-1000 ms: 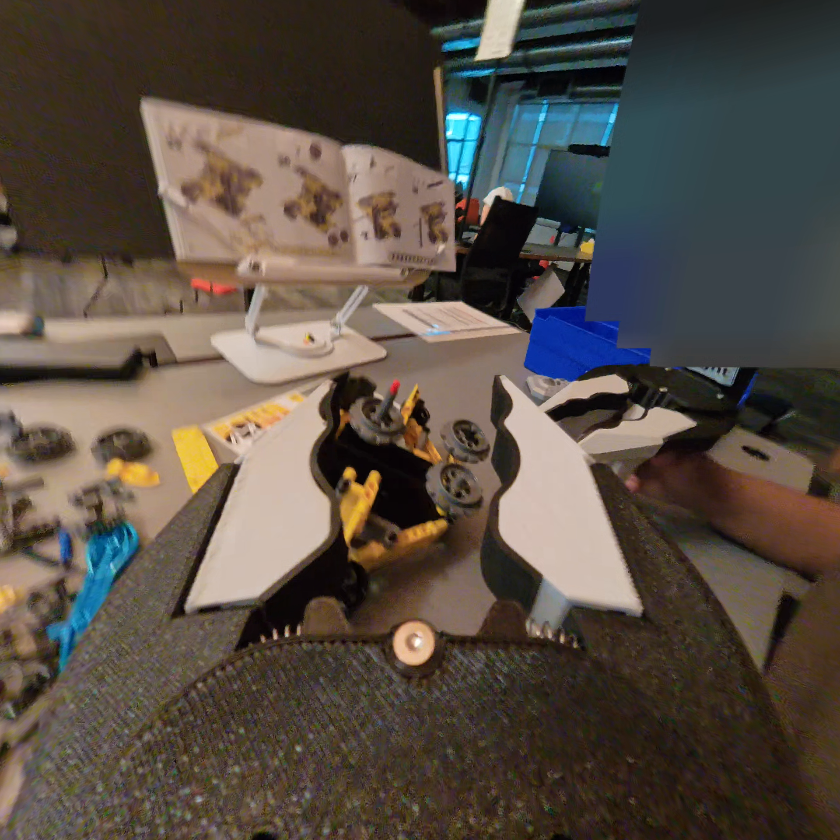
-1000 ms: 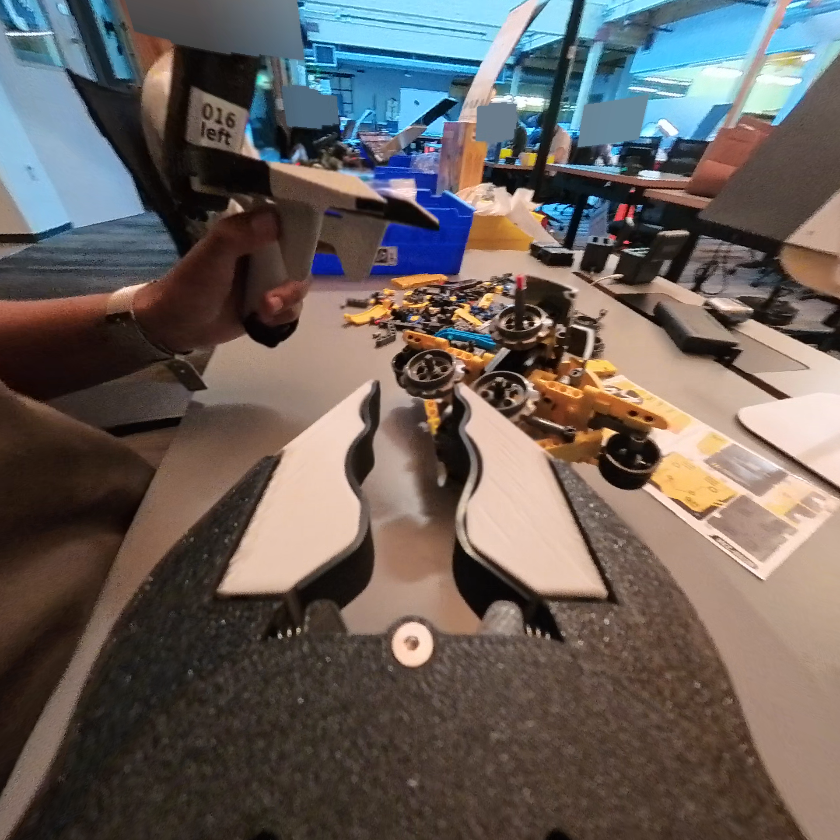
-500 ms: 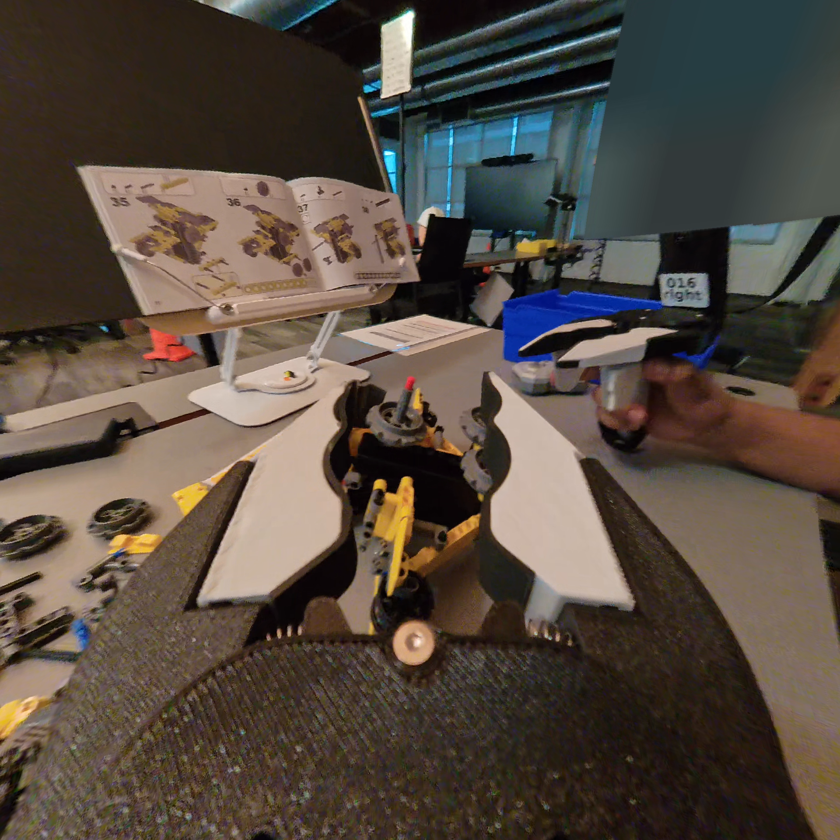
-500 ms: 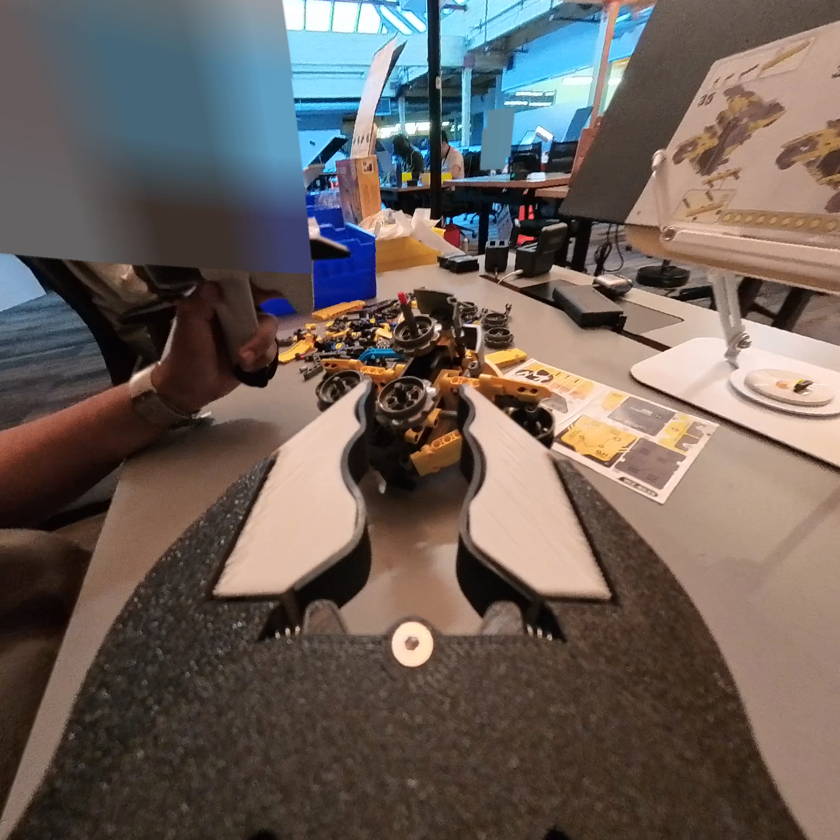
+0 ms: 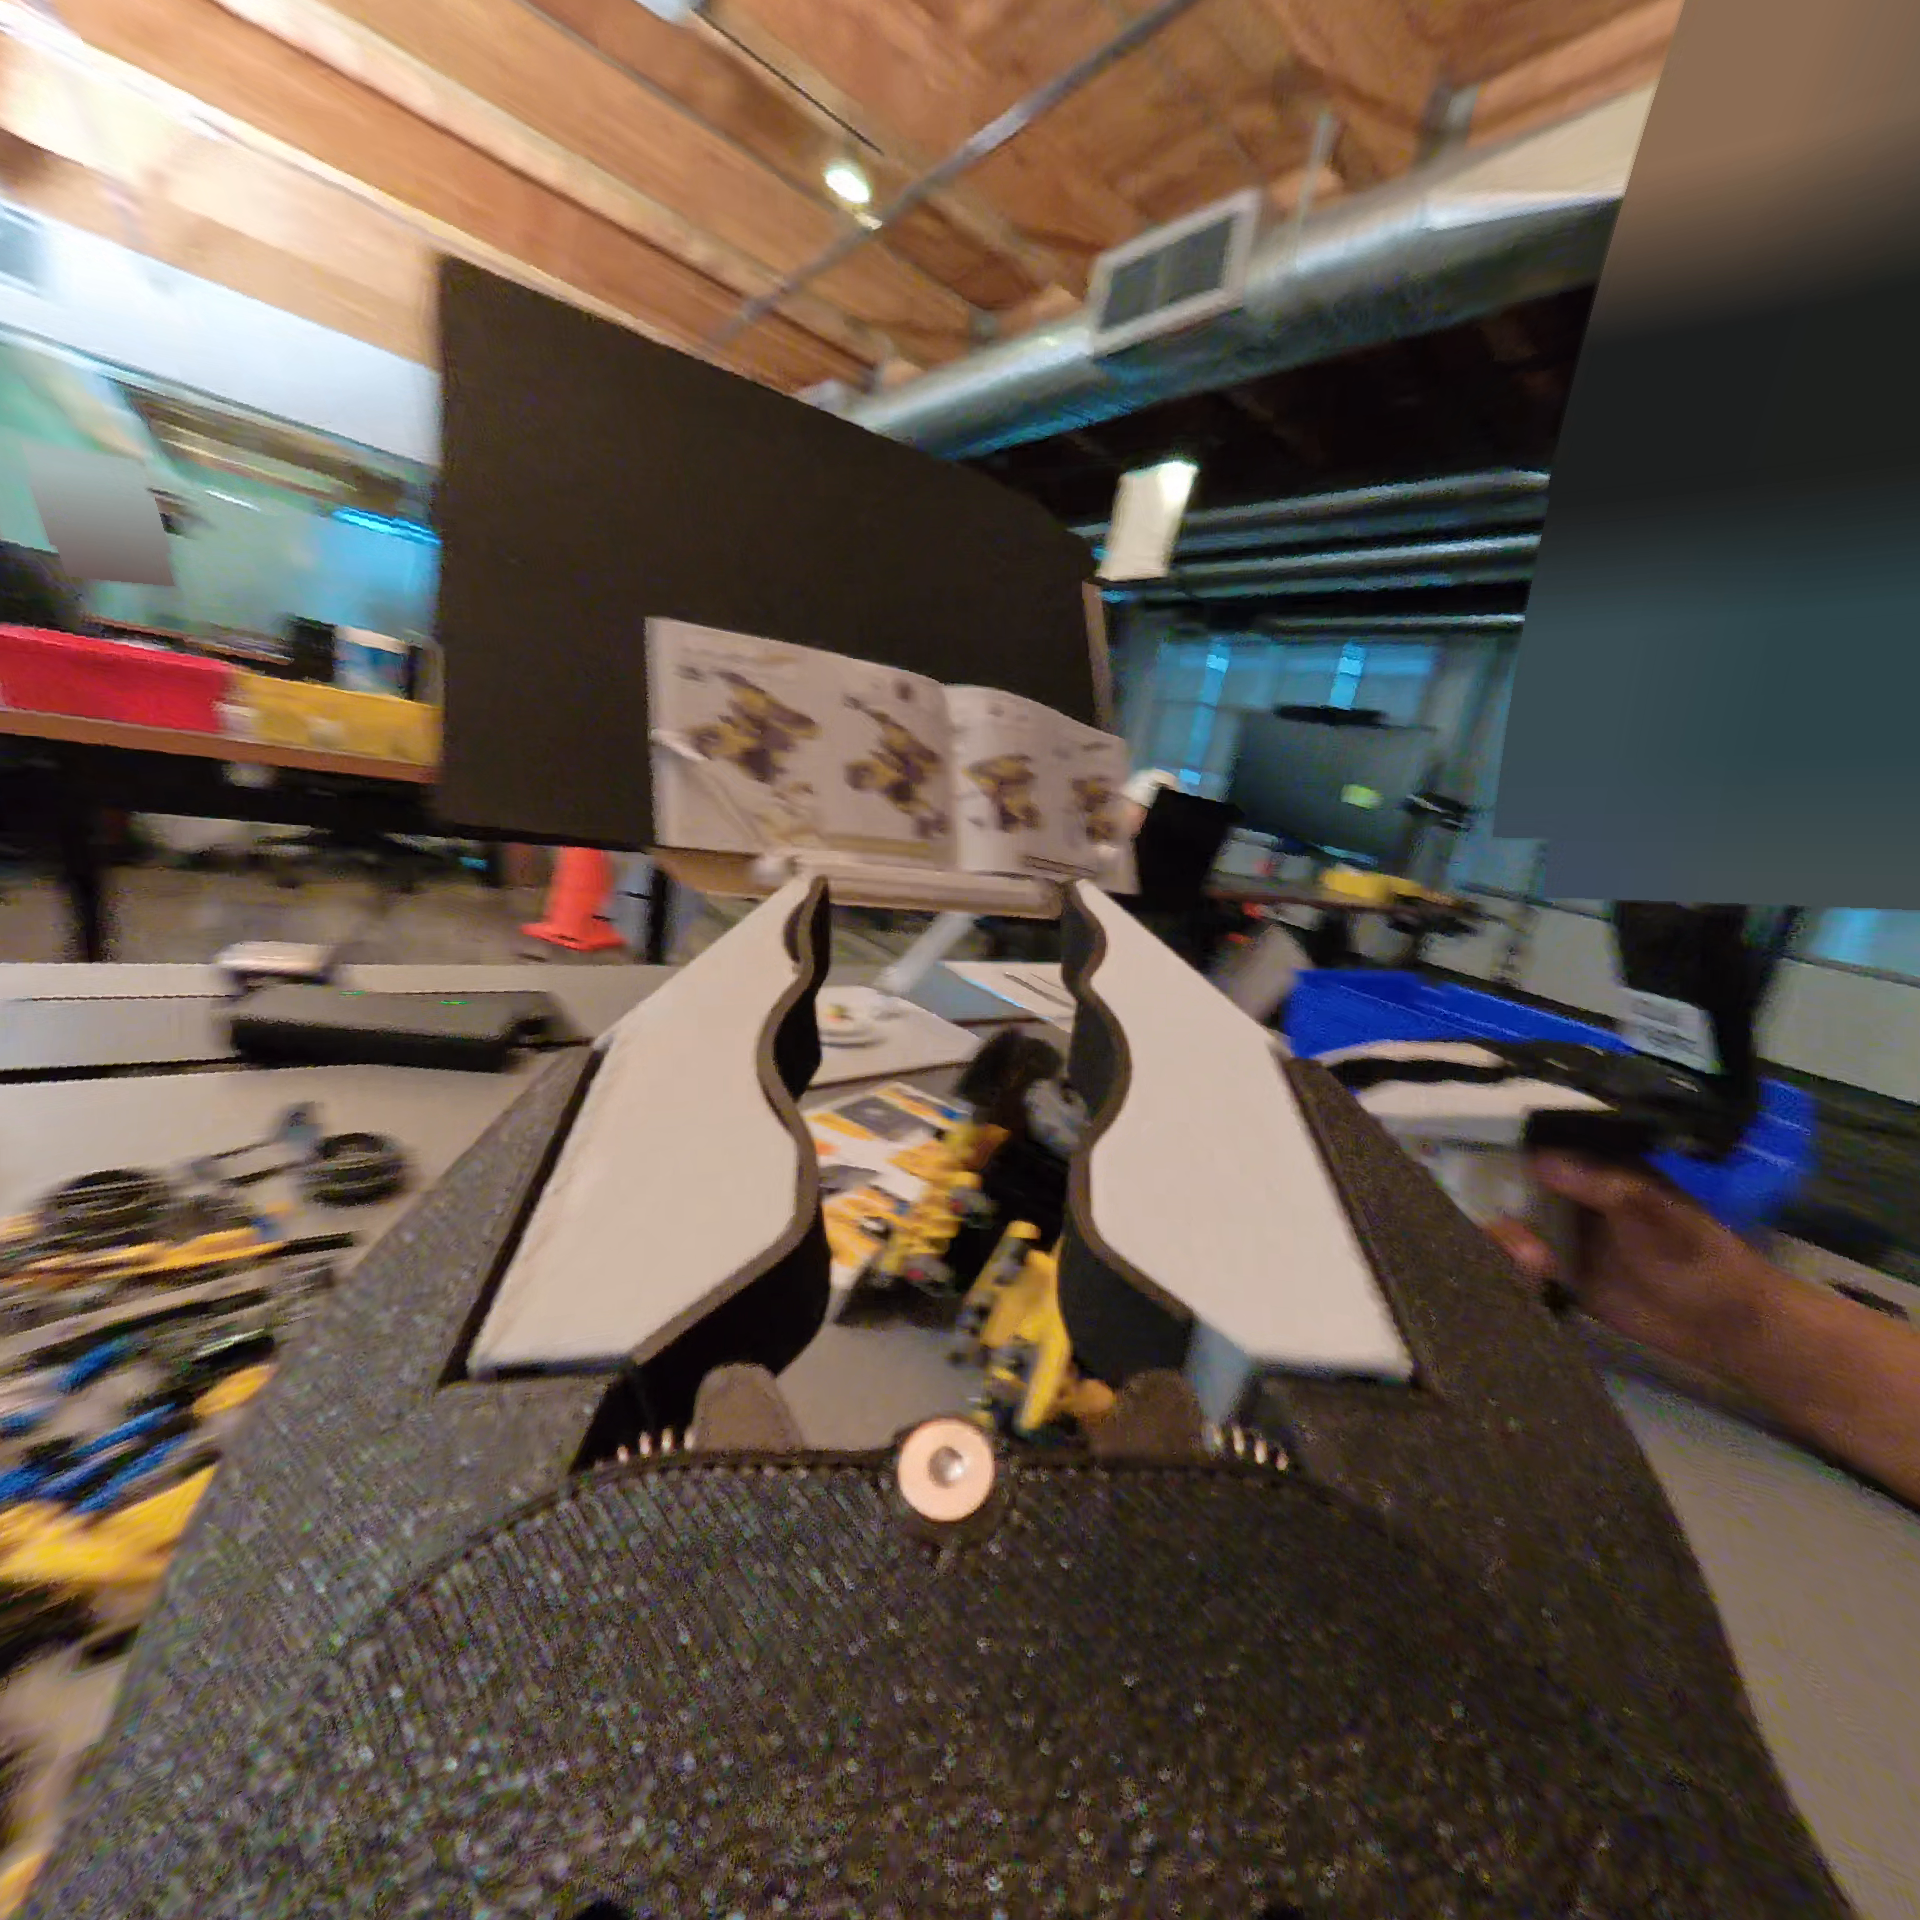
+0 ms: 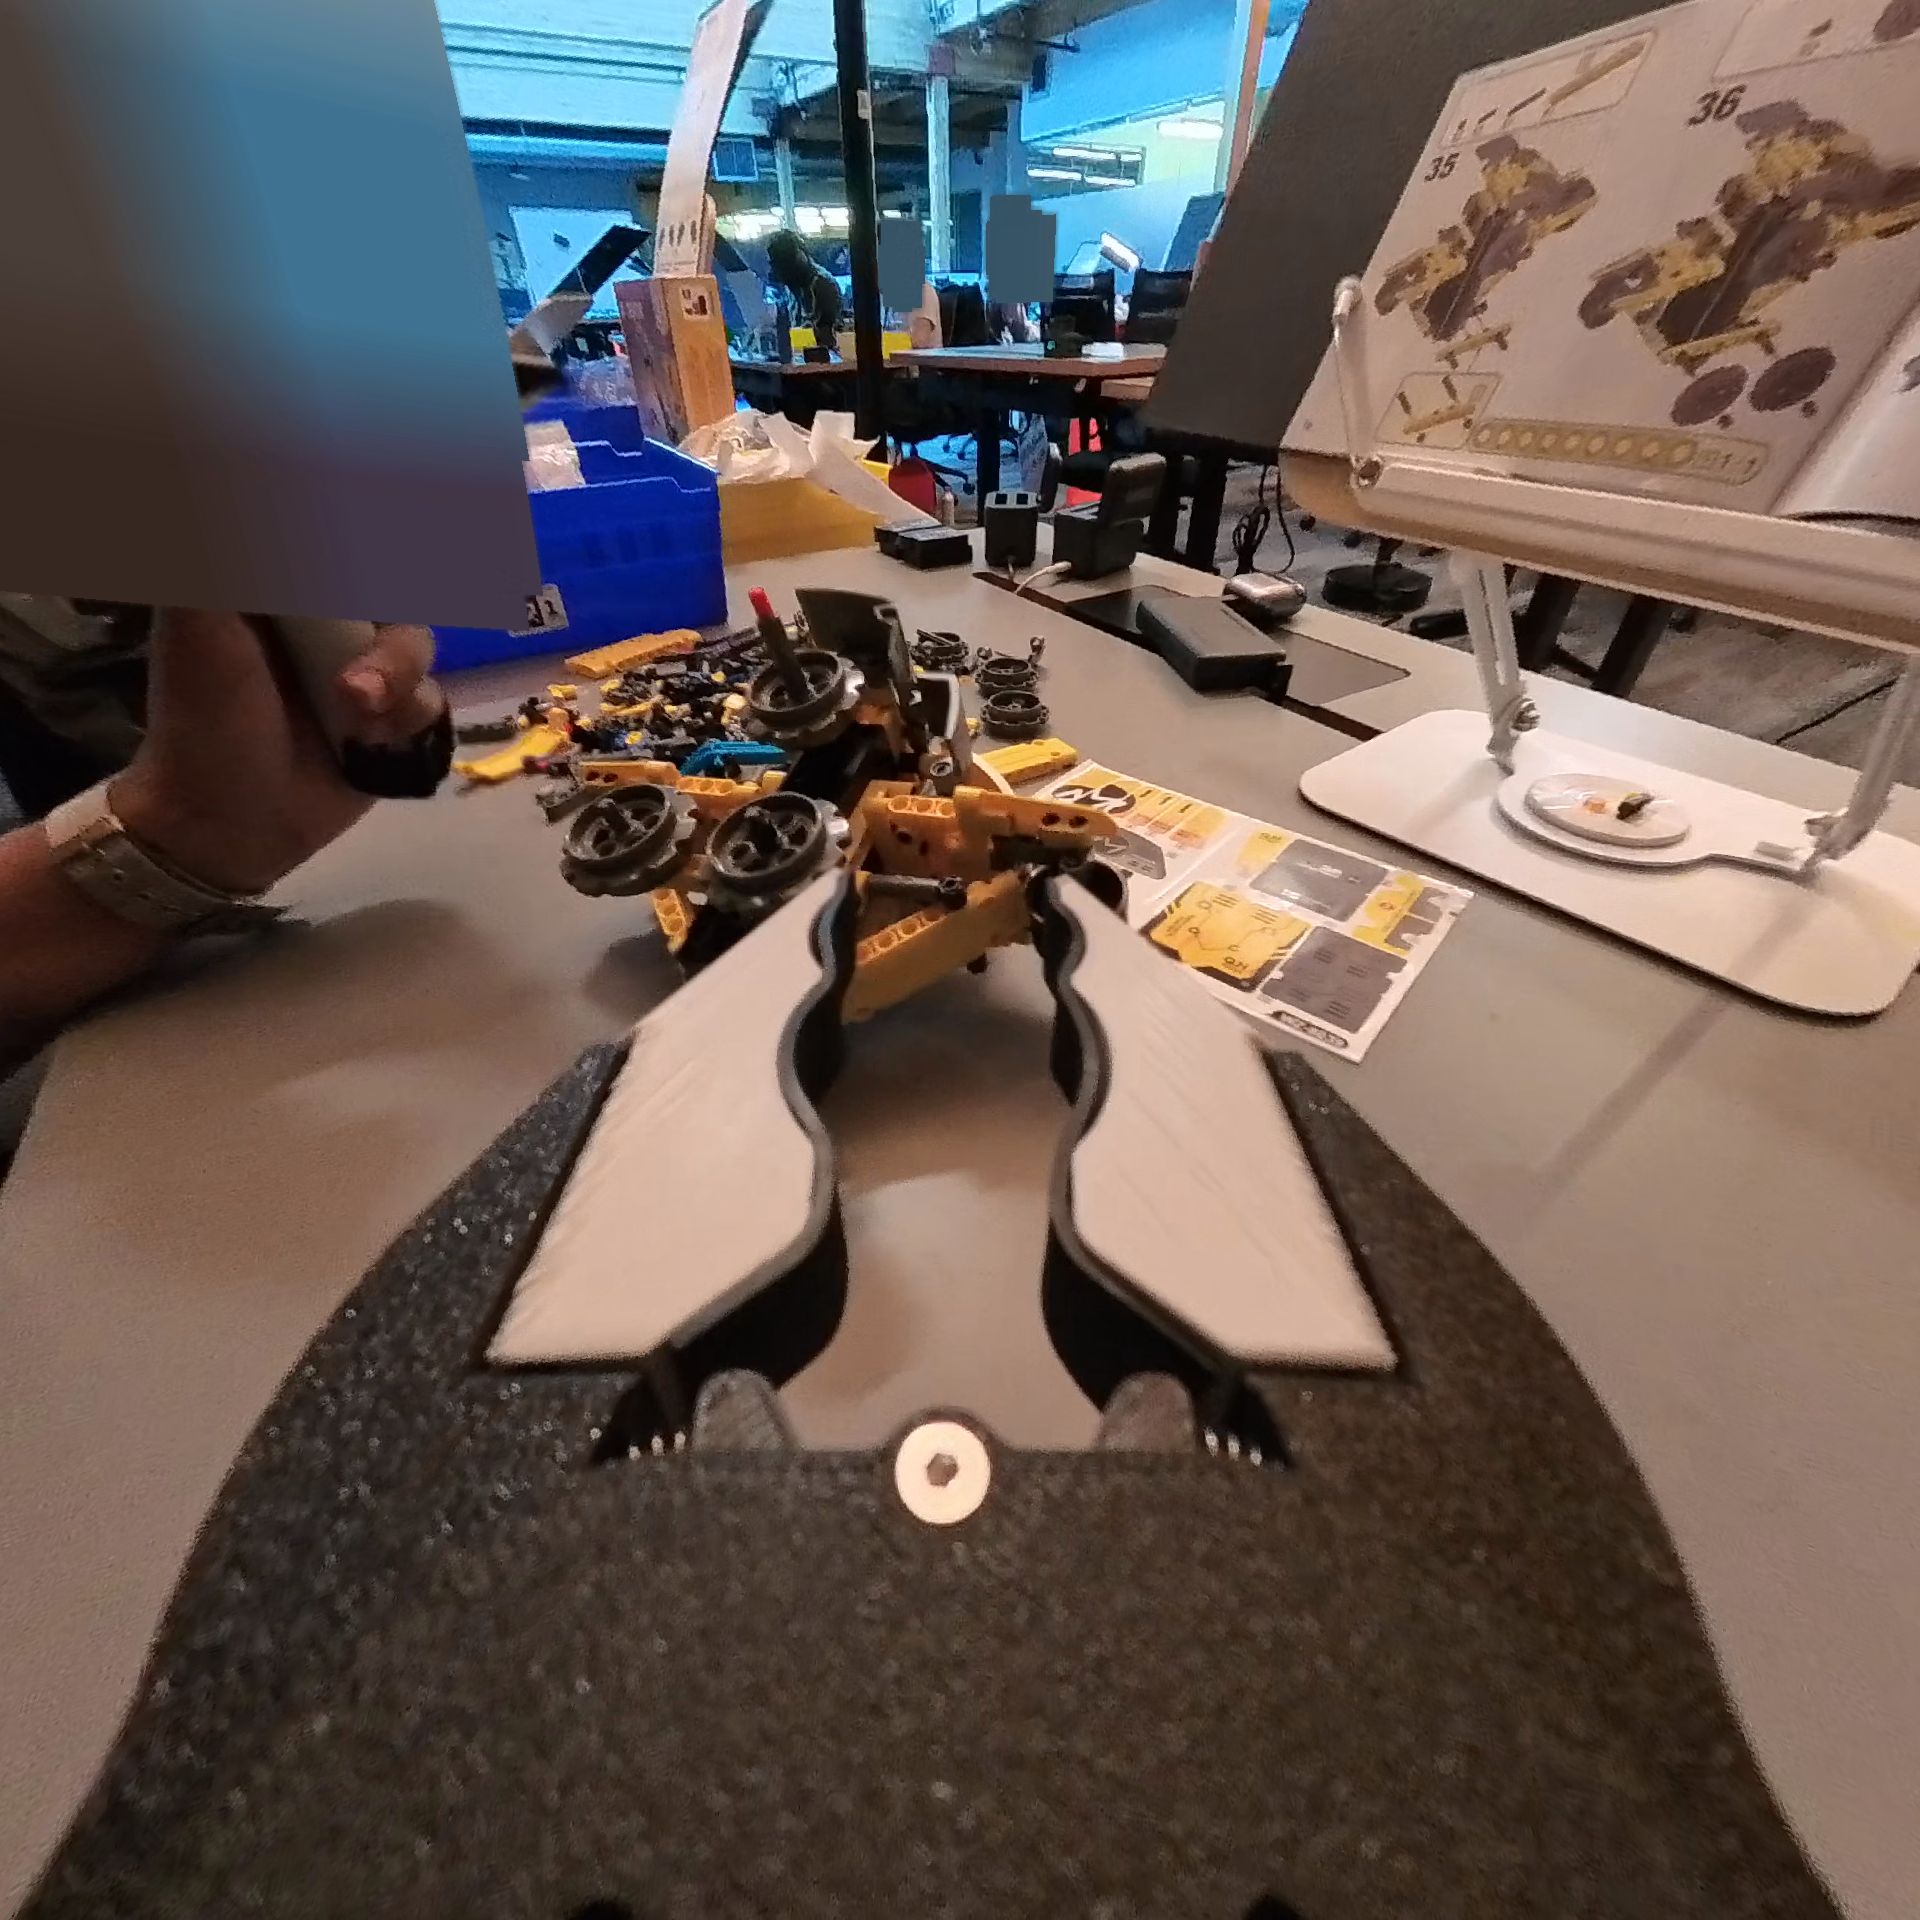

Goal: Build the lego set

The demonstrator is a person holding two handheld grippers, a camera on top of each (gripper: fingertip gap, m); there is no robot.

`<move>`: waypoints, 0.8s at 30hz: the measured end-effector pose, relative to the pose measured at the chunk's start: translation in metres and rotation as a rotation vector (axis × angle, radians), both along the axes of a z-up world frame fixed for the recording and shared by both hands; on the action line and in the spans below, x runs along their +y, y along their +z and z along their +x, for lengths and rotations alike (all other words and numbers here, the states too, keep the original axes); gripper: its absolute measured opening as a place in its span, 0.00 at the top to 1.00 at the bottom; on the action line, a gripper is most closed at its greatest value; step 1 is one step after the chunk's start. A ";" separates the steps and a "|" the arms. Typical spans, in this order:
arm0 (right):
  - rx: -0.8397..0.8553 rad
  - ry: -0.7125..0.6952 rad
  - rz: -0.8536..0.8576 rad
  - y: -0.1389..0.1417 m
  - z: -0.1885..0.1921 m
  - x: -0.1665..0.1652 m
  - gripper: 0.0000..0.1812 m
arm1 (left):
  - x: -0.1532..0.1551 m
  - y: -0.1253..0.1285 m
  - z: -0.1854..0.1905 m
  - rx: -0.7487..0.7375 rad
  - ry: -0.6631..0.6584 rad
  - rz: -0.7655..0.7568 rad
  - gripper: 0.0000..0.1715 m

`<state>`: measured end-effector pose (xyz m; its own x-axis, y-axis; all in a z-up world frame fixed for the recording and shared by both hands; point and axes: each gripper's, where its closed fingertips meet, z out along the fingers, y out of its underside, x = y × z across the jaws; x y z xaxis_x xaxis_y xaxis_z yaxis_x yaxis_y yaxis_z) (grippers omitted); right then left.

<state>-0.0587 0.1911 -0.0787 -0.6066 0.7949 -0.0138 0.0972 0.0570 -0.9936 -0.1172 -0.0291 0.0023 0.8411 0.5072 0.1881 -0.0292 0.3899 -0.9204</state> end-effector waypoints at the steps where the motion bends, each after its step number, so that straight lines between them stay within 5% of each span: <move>1: -0.008 -0.012 0.018 -0.004 -0.003 0.002 0.81 | -0.014 0.001 -0.007 -0.004 0.085 0.015 0.80; 4: -0.033 -0.026 0.035 -0.011 -0.007 0.006 0.81 | -0.054 0.007 -0.016 0.006 0.262 0.071 0.91; 8: -0.013 -0.009 0.017 -0.008 -0.005 0.003 0.81 | -0.089 0.001 -0.032 -0.085 0.344 0.016 1.00; 17: -0.046 -0.069 0.018 -0.015 -0.018 0.019 0.81 | -0.125 -0.053 -0.072 -0.274 0.428 -0.207 1.00; 24: -0.132 -0.075 -0.121 -0.016 -0.025 0.035 0.78 | -0.136 -0.066 -0.082 -0.325 0.430 -0.180 0.96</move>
